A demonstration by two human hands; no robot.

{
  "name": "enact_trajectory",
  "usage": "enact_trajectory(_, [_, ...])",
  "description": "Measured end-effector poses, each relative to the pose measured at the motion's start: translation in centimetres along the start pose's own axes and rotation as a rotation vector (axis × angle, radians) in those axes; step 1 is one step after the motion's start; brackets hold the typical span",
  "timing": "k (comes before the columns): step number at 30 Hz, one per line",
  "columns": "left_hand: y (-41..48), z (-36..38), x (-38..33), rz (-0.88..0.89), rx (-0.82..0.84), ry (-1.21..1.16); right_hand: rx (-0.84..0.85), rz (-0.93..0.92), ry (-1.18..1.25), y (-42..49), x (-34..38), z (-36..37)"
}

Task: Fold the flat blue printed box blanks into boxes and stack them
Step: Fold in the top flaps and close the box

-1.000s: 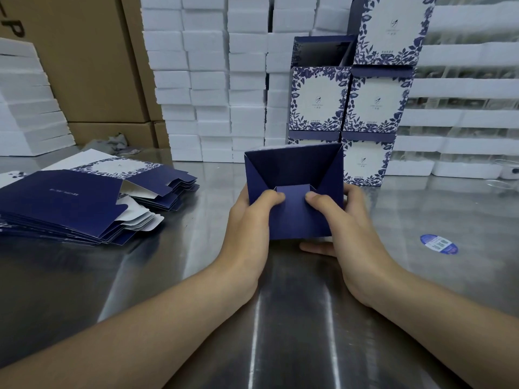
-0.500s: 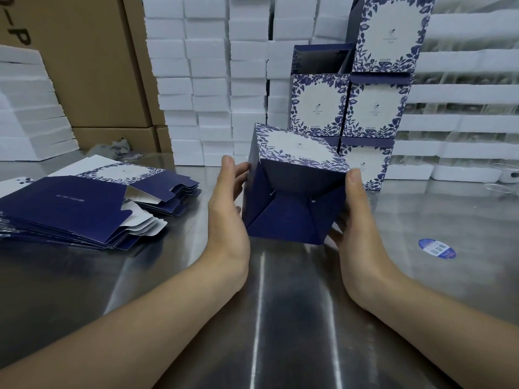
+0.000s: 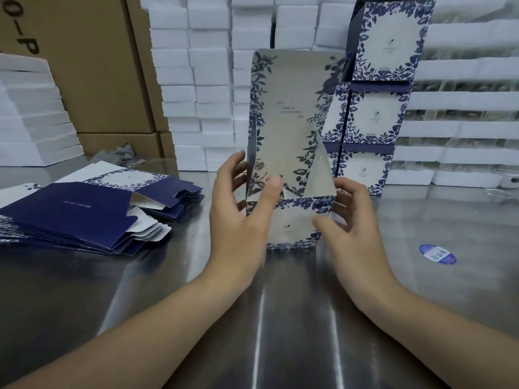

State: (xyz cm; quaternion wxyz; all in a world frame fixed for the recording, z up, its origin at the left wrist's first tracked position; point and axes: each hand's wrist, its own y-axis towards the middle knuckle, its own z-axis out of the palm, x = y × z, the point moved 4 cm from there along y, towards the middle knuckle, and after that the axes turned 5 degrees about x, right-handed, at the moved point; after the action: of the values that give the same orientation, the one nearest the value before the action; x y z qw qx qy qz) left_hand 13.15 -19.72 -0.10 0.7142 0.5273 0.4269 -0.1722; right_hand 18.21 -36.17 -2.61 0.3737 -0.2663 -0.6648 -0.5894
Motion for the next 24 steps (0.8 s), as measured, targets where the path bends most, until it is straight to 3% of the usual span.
enact_trajectory(11, [-0.2, 0.2, 0.5, 0.136, 0.091, 0.136, -0.056, 0.153, 0.104, -0.3, 0.8, -0.1])
enact_trajectory(16, [-0.1, 0.3, 0.6, 0.179, 0.080, 0.004, -0.073, 0.237, 0.092, -0.4, 0.7, -0.3])
enact_trajectory(24, [0.0, 0.2, 0.8, 0.119, 0.078, 0.000, -0.137, 0.121, 0.060, -0.4, 1.2, -0.5])
